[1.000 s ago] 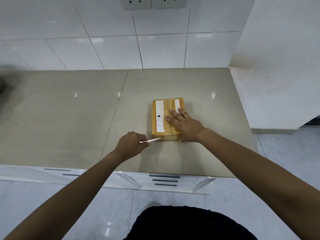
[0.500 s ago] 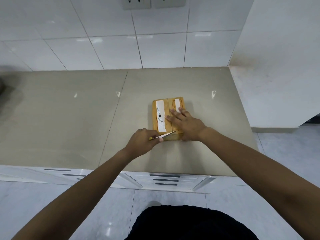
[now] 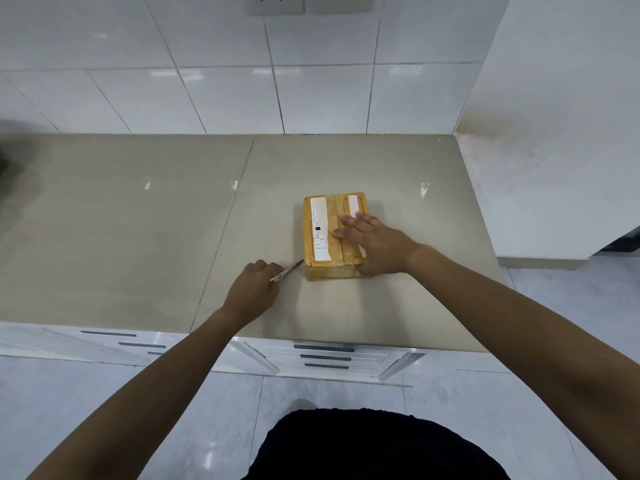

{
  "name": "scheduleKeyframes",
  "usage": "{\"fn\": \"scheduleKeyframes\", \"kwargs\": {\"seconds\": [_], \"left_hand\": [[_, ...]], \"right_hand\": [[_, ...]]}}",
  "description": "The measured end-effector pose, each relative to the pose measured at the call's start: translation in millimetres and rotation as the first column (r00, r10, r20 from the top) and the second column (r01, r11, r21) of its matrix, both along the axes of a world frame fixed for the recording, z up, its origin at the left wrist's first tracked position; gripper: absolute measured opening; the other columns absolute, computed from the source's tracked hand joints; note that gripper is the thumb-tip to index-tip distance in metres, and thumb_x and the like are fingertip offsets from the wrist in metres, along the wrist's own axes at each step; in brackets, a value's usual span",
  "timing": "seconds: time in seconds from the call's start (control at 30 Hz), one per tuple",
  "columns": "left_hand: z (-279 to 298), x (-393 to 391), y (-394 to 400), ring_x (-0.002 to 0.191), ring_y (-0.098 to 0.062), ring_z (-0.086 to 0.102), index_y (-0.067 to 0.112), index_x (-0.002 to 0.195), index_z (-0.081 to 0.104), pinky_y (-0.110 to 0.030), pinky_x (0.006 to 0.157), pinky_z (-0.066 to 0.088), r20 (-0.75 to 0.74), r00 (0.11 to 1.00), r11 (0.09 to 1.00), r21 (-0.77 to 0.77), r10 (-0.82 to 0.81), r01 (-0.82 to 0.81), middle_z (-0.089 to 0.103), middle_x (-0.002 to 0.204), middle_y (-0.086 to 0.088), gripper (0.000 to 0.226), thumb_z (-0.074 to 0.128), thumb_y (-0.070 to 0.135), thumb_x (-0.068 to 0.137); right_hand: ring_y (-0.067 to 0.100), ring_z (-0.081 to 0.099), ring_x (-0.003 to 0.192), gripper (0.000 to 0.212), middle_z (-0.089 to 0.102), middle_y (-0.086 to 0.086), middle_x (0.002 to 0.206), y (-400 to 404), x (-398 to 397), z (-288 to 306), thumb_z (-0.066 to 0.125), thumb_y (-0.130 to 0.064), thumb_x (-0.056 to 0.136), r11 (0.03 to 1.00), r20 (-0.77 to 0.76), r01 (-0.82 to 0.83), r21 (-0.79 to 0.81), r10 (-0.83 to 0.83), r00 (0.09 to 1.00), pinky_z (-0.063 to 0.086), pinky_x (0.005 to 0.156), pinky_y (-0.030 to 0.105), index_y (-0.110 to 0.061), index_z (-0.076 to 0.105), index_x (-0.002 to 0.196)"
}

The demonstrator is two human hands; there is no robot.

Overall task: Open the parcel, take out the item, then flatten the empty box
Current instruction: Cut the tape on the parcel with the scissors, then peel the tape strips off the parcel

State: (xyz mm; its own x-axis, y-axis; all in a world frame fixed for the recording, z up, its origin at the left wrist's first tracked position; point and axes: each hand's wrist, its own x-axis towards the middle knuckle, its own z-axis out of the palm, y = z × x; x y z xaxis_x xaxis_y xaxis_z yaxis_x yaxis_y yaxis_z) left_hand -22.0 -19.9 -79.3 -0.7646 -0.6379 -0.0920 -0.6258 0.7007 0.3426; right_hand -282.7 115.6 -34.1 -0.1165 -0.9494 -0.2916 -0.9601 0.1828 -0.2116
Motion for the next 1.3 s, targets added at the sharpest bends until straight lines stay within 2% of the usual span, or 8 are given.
{"fn": "scheduleKeyframes", "kwargs": {"seconds": [0.17, 0.27, 0.4, 0.53, 0.73, 0.9, 1.1, 1.3], "left_hand": [[17, -13, -5, 0.125, -0.034, 0.046, 0.016, 0.139, 0.048, -0.049, 0.096, 0.042, -0.046, 0.998, 0.987, -0.154, -0.044, 0.036, 0.050, 0.141, -0.012, 0.051, 0.053, 0.018, 0.089], [35, -35, -6, 0.137, -0.027, 0.038, 0.017, 0.146, 0.038, -0.045, 0.106, 0.038, -0.166, 0.973, 0.984, -0.102, -0.160, 0.144, 0.037, 0.153, -0.007, 0.053, 0.040, 0.019, 0.093], [44, -61, -9, 0.144, -0.019, 0.031, 0.017, 0.149, 0.033, -0.030, 0.117, 0.026, -0.185, 0.971, 0.951, 0.241, -0.150, 0.193, 0.027, 0.158, -0.002, 0.053, 0.046, 0.009, 0.098], [47, -66, -19, 0.139, -0.022, 0.039, 0.018, 0.147, 0.038, -0.025, 0.112, 0.030, -0.143, 0.977, 0.949, 0.251, -0.159, 0.191, 0.033, 0.155, -0.003, 0.056, 0.049, 0.003, 0.095], [47, -68, -22, 0.135, -0.026, 0.044, 0.021, 0.146, 0.039, -0.026, 0.110, 0.031, -0.074, 0.980, 0.951, 0.237, -0.184, 0.197, 0.028, 0.157, -0.001, 0.052, 0.050, 0.008, 0.096], [51, -70, -23, 0.135, -0.029, 0.043, 0.019, 0.146, 0.040, -0.031, 0.111, 0.032, -0.033, 0.979, 0.958, 0.203, -0.203, 0.205, 0.029, 0.157, -0.002, 0.051, 0.049, 0.008, 0.096], [51, -71, -22, 0.135, -0.027, 0.044, 0.019, 0.146, 0.039, -0.032, 0.112, 0.032, -0.028, 0.978, 0.958, 0.198, -0.208, 0.209, 0.028, 0.157, -0.002, 0.052, 0.051, 0.009, 0.096], [47, -71, -21, 0.140, -0.024, 0.038, 0.020, 0.146, 0.039, -0.026, 0.113, 0.029, -0.058, 0.980, 0.951, 0.236, -0.191, 0.200, 0.028, 0.158, -0.003, 0.053, 0.051, 0.009, 0.096]], "right_hand": [[0.023, 0.006, 0.150, 0.091, 0.004, -0.003, 0.164, 4, 5, -5, 0.064, -0.055, 0.081, 0.993, -0.209, -0.091, -0.074, 0.074, 0.975, 0.018, 0.116, 0.056, -0.035, 0.013, 0.153], [0.024, 0.022, 0.145, 0.082, 0.021, 0.004, 0.160, 7, 11, -5, 0.058, -0.058, 0.082, 0.978, -0.314, -0.162, -0.133, 0.113, 0.942, 0.013, 0.116, 0.054, -0.029, 0.024, 0.151], [0.032, 0.050, 0.115, 0.058, 0.046, 0.008, 0.143, 9, 28, -6, 0.054, -0.041, 0.088, 0.905, -0.442, -0.356, -0.231, 0.229, 0.867, 0.038, 0.098, 0.047, -0.031, 0.039, 0.144], [0.028, 0.055, 0.097, 0.052, 0.054, 0.009, 0.134, 3, 41, -2, 0.055, -0.026, 0.089, 0.821, -0.549, -0.534, -0.203, 0.356, 0.756, 0.047, 0.077, 0.042, -0.037, 0.045, 0.139], [0.026, 0.056, 0.098, 0.044, 0.055, 0.008, 0.132, -1, 39, 6, 0.054, -0.028, 0.094, 0.748, -0.637, -0.662, -0.051, 0.487, 0.598, 0.048, 0.074, 0.040, -0.032, 0.049, 0.138], [0.026, 0.059, 0.080, 0.050, 0.058, 0.014, 0.109, -9, 42, 16, 0.058, -0.031, 0.089, 0.767, -0.592, -0.641, -0.017, 0.509, 0.625, 0.050, 0.062, 0.037, -0.029, 0.047, 0.138], [0.031, 0.061, 0.082, 0.042, 0.055, 0.018, 0.111, -16, 49, 12, 0.049, -0.029, 0.096, 0.765, -0.532, -0.644, 0.016, 0.552, 0.643, 0.050, 0.058, 0.039, -0.022, 0.042, 0.136], [0.035, 0.063, 0.084, 0.034, 0.051, 0.020, 0.121, -26, 66, 7, 0.041, -0.029, 0.097, 0.819, -0.480, -0.573, 0.028, 0.514, 0.711, 0.037, 0.053, 0.034, -0.019, 0.048, 0.129]]}}
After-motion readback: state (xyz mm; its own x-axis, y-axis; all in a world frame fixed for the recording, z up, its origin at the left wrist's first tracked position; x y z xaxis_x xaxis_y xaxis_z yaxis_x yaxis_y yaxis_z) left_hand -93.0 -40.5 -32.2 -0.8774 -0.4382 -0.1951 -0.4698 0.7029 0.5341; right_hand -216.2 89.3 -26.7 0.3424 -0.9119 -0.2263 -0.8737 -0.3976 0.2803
